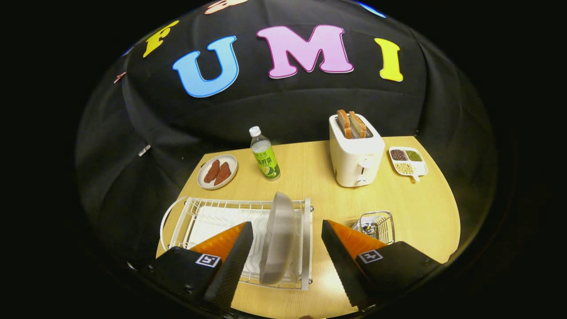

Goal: Take the plate from the dish rack, then take the spoon from the basket and place it into the plate.

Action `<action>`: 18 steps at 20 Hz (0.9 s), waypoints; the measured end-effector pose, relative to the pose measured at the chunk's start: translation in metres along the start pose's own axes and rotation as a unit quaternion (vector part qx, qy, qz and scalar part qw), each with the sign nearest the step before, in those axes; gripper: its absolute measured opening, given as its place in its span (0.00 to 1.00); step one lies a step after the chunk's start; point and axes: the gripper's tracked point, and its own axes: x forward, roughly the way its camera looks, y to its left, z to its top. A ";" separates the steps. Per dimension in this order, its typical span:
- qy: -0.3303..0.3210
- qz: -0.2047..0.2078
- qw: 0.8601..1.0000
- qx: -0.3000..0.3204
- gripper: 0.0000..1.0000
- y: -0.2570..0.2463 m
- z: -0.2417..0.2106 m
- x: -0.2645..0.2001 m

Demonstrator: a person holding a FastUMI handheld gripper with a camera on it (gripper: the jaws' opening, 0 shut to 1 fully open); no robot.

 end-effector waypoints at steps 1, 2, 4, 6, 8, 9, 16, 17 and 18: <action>0.011 -0.001 1.000 0.002 0.96 0.002 -0.005 0.005; 0.021 -0.002 1.000 0.007 0.95 0.003 -0.009 0.011; 0.028 -0.015 0.999 0.015 0.87 -0.002 -0.010 0.023; 0.034 -0.042 0.998 0.024 0.72 -0.015 -0.012 0.035; 0.061 -0.029 0.996 0.053 0.57 -0.004 -0.022 0.042; 0.077 -0.025 0.995 0.063 0.50 0.001 -0.027 0.045; 0.057 -0.058 0.997 -0.003 0.36 0.013 -0.030 0.039; 0.048 -0.065 0.996 -0.033 0.36 0.019 -0.031 0.037; 0.038 -0.074 0.995 -0.052 0.36 0.022 -0.030 0.035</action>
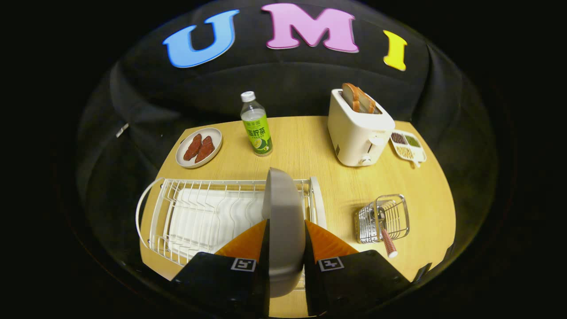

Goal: Take the plate from the dish rack, then take the spoon from the basket and place it into the plate.

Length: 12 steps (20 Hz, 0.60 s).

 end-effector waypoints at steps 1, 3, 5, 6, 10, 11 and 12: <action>-0.005 -0.008 1.000 -0.005 0.36 0.004 0.001 -0.002; -0.010 -0.017 1.000 -0.002 0.36 0.007 0.006 -0.004; -0.024 -0.023 0.999 -0.009 0.36 0.003 0.020 -0.007; -0.030 -0.029 0.999 -0.013 0.36 -0.003 0.026 -0.008; -0.022 -0.037 0.999 0.017 0.36 -0.026 0.030 -0.007; -0.021 -0.041 0.999 0.026 0.34 -0.036 0.030 -0.007; -0.019 -0.042 0.998 0.034 0.34 -0.043 0.029 -0.007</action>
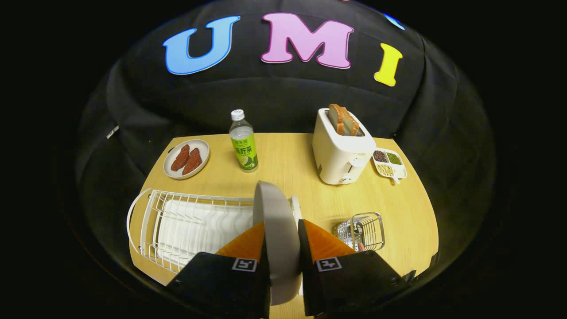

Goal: Take the plate from the dish rack, then take the spoon from the basket and place it into the plate.

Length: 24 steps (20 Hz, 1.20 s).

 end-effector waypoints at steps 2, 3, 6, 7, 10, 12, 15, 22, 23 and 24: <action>0.007 0.000 1.000 0.008 0.31 -0.014 -0.003 0.001; 0.016 0.007 1.000 0.017 0.28 -0.016 -0.008 0.002; 0.022 0.014 0.999 0.036 0.28 -0.032 -0.014 -0.002; 0.022 0.021 0.999 0.042 0.28 -0.036 -0.014 -0.005; 0.023 0.060 0.995 0.071 0.28 -0.049 -0.017 -0.028; 0.020 0.081 0.992 0.096 0.28 -0.066 -0.016 -0.047; 0.018 0.111 0.986 0.120 0.28 -0.097 -0.025 -0.080; 0.048 0.189 0.967 0.166 0.27 -0.139 -0.092 -0.138; 0.053 0.193 0.965 0.167 0.27 -0.146 -0.103 -0.139; 0.059 0.191 0.966 0.164 0.27 -0.155 -0.117 -0.138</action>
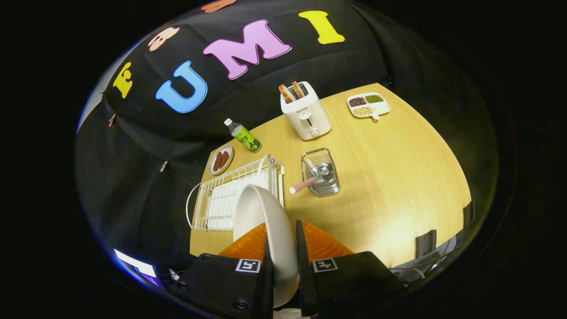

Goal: Take the plate from the dish rack, then take the spoon from the basket and place it into the plate.

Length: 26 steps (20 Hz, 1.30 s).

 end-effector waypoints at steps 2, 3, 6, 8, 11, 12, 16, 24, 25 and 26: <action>0.022 -0.015 1.000 -0.002 0.28 -0.030 -0.021 0.008; 0.036 -0.015 0.999 0.001 0.28 -0.039 -0.033 0.009; 0.057 0.009 0.998 0.013 0.28 -0.054 -0.048 0.027; 0.071 -0.003 0.997 0.028 0.27 -0.079 -0.052 0.053; 0.083 -0.012 0.996 0.022 0.28 -0.100 -0.047 0.086; 0.087 -0.004 0.996 0.020 0.28 -0.101 -0.045 0.095; 0.117 0.024 0.993 0.009 0.30 -0.111 -0.043 0.123; 0.083 0.019 0.991 -0.104 0.76 -0.139 -0.026 0.126; 0.060 0.022 0.988 -0.140 0.96 -0.136 -0.018 0.121; 0.033 0.024 0.983 -0.177 1.00 -0.132 -0.009 0.118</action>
